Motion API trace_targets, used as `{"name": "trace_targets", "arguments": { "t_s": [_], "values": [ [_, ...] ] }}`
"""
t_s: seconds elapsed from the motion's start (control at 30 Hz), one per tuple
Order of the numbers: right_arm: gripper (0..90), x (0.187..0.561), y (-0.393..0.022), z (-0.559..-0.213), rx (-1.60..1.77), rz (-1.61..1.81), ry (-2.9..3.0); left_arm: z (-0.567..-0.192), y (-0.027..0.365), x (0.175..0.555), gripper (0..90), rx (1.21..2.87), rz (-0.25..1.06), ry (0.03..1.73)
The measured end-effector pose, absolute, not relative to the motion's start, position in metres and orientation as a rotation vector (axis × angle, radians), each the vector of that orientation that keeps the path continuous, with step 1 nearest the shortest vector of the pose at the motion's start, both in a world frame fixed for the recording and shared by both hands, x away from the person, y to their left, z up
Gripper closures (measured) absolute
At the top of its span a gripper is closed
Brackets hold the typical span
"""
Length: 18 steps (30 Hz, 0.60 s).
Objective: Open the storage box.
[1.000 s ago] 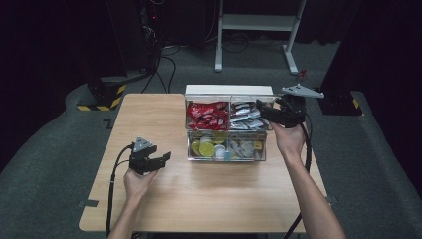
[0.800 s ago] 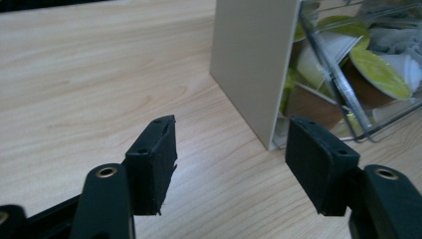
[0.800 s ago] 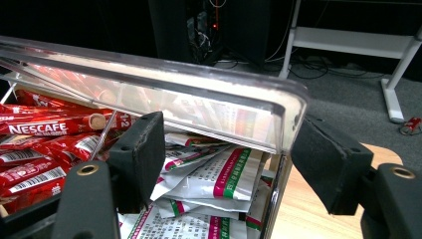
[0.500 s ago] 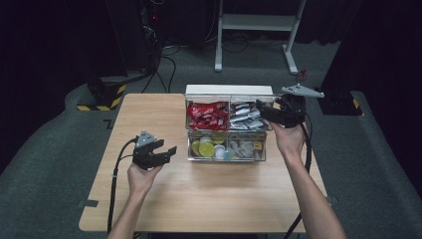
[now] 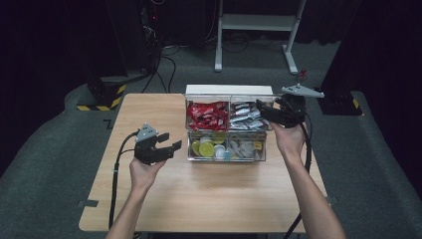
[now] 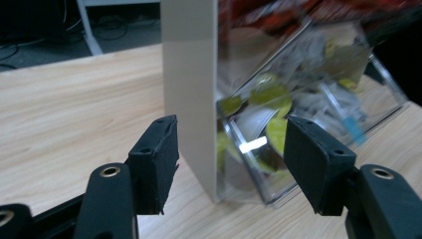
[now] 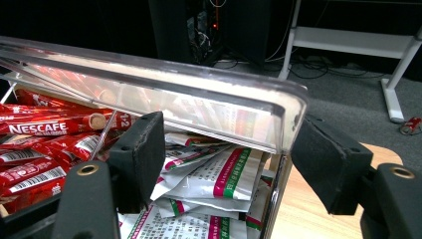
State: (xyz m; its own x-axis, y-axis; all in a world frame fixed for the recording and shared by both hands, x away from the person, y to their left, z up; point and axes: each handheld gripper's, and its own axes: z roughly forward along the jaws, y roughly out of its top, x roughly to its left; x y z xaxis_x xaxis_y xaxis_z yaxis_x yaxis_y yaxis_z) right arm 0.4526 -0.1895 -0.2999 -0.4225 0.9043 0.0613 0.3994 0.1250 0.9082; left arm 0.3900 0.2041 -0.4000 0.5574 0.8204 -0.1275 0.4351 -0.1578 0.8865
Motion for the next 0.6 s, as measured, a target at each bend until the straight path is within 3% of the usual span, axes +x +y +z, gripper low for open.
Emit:
{"name": "trace_targets", "arguments": {
  "t_s": [0.6],
  "values": [
    [29.8, 0.453, -0.19, -0.299, 1.262, 1.263, 1.9, -0.357, 0.187, 0.395, 45.5, 1.76, 0.498, 0.965]
  ]
}}
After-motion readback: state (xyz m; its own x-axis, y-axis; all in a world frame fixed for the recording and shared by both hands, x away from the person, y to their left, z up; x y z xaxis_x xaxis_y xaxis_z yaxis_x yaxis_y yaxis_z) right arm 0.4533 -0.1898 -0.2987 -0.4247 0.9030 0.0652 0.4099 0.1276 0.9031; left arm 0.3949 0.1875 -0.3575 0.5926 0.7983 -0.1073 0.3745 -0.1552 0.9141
